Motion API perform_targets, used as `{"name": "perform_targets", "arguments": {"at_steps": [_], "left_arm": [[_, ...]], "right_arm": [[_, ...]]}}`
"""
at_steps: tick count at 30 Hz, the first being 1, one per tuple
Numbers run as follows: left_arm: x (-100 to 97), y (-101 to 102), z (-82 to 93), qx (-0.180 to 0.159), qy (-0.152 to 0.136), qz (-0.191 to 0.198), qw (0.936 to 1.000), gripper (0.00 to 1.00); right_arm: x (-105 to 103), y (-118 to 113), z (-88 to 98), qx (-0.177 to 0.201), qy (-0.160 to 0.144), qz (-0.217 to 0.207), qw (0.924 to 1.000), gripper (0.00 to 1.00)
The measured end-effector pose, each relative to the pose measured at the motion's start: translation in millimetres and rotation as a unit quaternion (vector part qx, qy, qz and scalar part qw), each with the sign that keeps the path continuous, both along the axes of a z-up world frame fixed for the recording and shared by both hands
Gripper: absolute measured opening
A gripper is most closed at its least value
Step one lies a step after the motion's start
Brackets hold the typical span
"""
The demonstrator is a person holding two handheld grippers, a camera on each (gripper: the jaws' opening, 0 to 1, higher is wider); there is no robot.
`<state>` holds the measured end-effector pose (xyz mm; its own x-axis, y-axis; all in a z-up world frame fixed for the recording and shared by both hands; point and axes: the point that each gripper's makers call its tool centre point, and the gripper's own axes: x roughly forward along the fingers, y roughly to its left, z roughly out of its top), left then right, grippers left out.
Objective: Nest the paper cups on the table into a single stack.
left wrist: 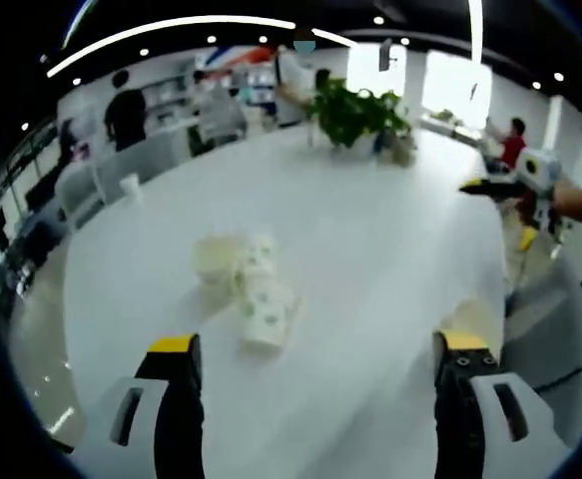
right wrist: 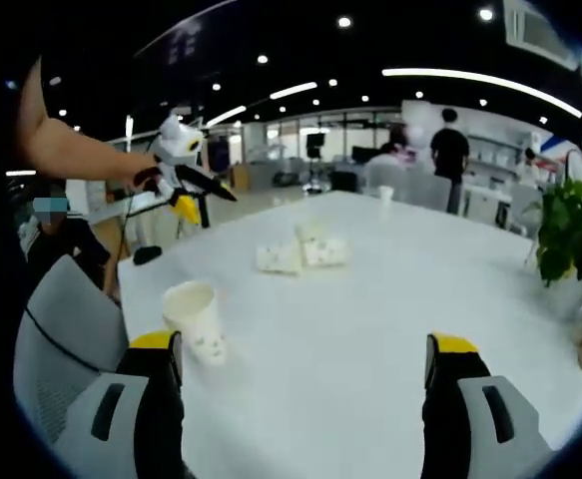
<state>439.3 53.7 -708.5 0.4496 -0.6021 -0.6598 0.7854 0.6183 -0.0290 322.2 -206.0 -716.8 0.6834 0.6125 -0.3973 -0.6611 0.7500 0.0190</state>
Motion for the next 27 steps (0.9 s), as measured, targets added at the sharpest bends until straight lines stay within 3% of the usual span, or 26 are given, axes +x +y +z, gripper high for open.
{"name": "perform_targets", "arguments": {"at_steps": [10,18,27], "left_arm": [[27.2,-21.6,-7.6,0.013,0.031,-0.004,0.9994,0.98],[43.0,-31.8,-10.2,0.036,0.034,-0.021,0.9985,0.97],[57.1,-45.4,-16.0,0.037,0.05,-0.027,0.9977,0.96]], "right_arm": [[5.3,2.2,-5.2,0.008,0.005,-0.004,0.9999,1.0],[5.4,1.0,-8.4,0.011,0.01,-0.007,0.9999,0.99],[5.0,-1.8,-15.4,0.013,0.018,-0.011,0.9997,0.99]]}}
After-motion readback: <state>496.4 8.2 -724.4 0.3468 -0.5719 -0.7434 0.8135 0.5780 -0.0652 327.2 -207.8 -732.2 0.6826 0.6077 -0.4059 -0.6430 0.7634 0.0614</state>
